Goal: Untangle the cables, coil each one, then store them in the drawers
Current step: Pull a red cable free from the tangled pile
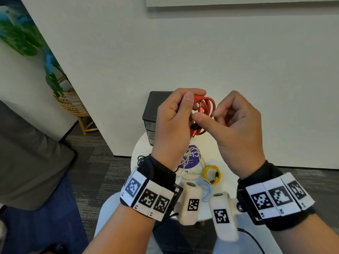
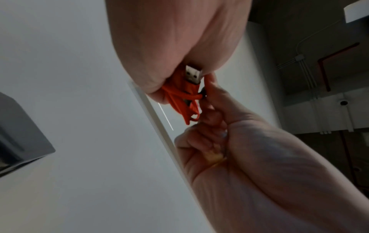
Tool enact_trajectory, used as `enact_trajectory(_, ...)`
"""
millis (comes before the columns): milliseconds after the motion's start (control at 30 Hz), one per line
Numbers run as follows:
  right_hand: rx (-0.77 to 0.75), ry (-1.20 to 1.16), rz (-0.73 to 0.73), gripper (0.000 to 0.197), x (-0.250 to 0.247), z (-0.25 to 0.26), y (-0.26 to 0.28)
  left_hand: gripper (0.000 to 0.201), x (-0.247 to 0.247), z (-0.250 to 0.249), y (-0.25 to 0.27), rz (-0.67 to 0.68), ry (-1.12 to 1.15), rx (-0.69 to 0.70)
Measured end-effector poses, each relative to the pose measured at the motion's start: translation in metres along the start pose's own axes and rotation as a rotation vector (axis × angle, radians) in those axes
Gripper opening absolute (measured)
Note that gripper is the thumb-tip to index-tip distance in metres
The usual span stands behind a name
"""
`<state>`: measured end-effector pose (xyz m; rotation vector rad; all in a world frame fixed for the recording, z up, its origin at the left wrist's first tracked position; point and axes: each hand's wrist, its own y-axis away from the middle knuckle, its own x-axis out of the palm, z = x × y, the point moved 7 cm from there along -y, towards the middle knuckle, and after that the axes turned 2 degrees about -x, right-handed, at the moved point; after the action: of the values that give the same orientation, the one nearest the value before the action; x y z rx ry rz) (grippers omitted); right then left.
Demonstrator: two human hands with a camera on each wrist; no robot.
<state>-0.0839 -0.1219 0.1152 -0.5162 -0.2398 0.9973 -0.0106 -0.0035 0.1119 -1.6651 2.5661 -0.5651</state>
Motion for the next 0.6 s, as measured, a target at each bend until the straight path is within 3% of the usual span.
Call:
enact_trajectory(67, 0.052, 0.025, -0.027, 0.042, -0.003, -0.008, -0.003, 0.028, 0.000, 0.000, 0.000, 0.024, 0.056, -0.010)
enact_trajectory(200, 0.197, -0.098, 0.130, 0.026, 0.012, -0.019, -0.001, 0.028, 0.000, 0.002, 0.000, 0.066, 0.145, -0.038)
enact_trajectory(433, 0.380, -0.308, 0.245, 0.024, 0.022, -0.028, -0.001, 0.027, 0.000, 0.009, 0.005, 0.105, 0.181, -0.068)
enact_trajectory(500, 0.381, -0.303, 0.242, 0.019, 0.021, -0.029, -0.002, 0.027, 0.002, 0.008, 0.006, 0.121, 0.151, -0.055)
enact_trajectory(600, 0.275, -0.086, 0.236, 0.010, 0.018, -0.029, -0.006, 0.027, 0.001, 0.010, 0.008, 0.112, 0.123, -0.050)
